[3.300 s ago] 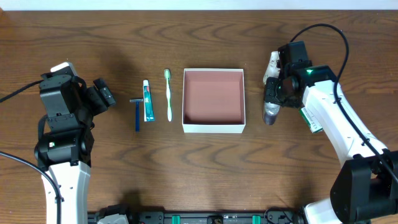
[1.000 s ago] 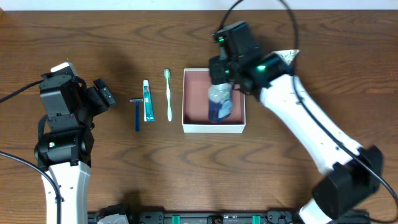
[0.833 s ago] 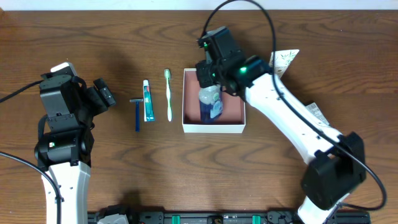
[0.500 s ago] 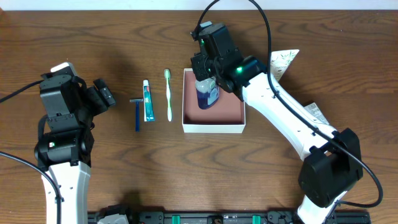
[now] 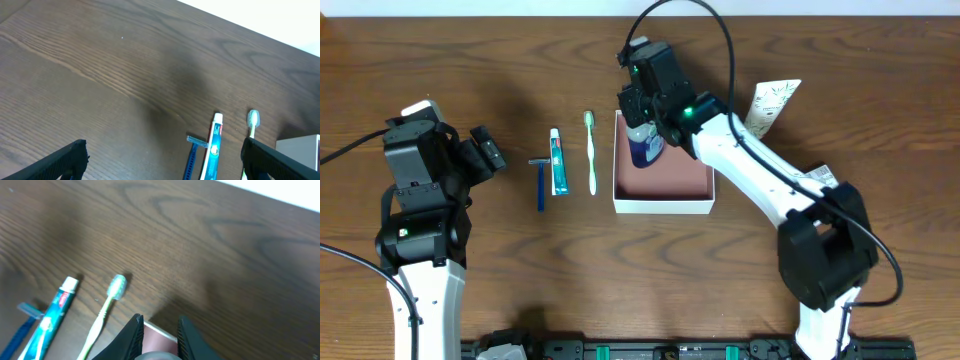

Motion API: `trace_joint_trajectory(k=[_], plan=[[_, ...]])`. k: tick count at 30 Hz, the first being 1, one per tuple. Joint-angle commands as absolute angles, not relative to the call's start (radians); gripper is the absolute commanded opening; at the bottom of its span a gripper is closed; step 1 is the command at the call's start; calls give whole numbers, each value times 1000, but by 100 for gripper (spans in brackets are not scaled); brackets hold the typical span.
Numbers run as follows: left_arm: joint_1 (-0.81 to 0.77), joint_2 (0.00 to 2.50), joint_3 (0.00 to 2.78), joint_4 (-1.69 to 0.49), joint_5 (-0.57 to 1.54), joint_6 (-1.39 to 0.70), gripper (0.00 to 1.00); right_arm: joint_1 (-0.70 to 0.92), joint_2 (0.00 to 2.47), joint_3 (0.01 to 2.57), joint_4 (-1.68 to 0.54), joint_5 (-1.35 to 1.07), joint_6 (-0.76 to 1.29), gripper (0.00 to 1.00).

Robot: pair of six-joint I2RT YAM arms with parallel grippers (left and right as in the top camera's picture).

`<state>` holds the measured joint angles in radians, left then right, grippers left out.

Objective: Pack container
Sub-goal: 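Carry bottle into the box and release with right gripper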

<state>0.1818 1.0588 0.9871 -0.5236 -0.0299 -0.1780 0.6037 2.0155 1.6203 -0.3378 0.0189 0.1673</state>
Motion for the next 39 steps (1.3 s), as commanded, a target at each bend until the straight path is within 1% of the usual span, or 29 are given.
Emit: trace_joint_trajectory(k=[1, 4, 13, 16, 18, 21, 23, 27, 32, 39], plan=[[186, 1059, 1010, -523, -38, -158, 98, 603, 1995, 1639, -308, 27, 144, 22], [186, 1059, 1010, -523, -38, -158, 98, 603, 1996, 1639, -303, 26, 131, 25], [186, 1059, 1010, -523, -38, -158, 98, 603, 1998, 1639, -306, 26, 121, 27], [186, 1059, 1010, -523, -38, -158, 98, 603, 1998, 1639, -310, 26, 121, 29], [186, 1059, 1010, -523, -38, -158, 98, 603, 1998, 1639, -319, 26, 122, 35], [186, 1059, 1010, -523, -38, -158, 98, 604, 1998, 1639, -358, 15, 122, 62], [186, 1059, 1010, -523, -38, -158, 98, 603, 1998, 1639, -390, -3, 121, 72], [186, 1059, 1010, -523, -38, -158, 98, 603, 1995, 1639, -461, -35, 107, 79], [186, 1059, 1010, -523, -38, -158, 98, 603, 1987, 1639, -544, -35, 106, 80], [186, 1059, 1010, -523, -38, -158, 98, 601, 1926, 1639, -591, -34, 100, 84]])
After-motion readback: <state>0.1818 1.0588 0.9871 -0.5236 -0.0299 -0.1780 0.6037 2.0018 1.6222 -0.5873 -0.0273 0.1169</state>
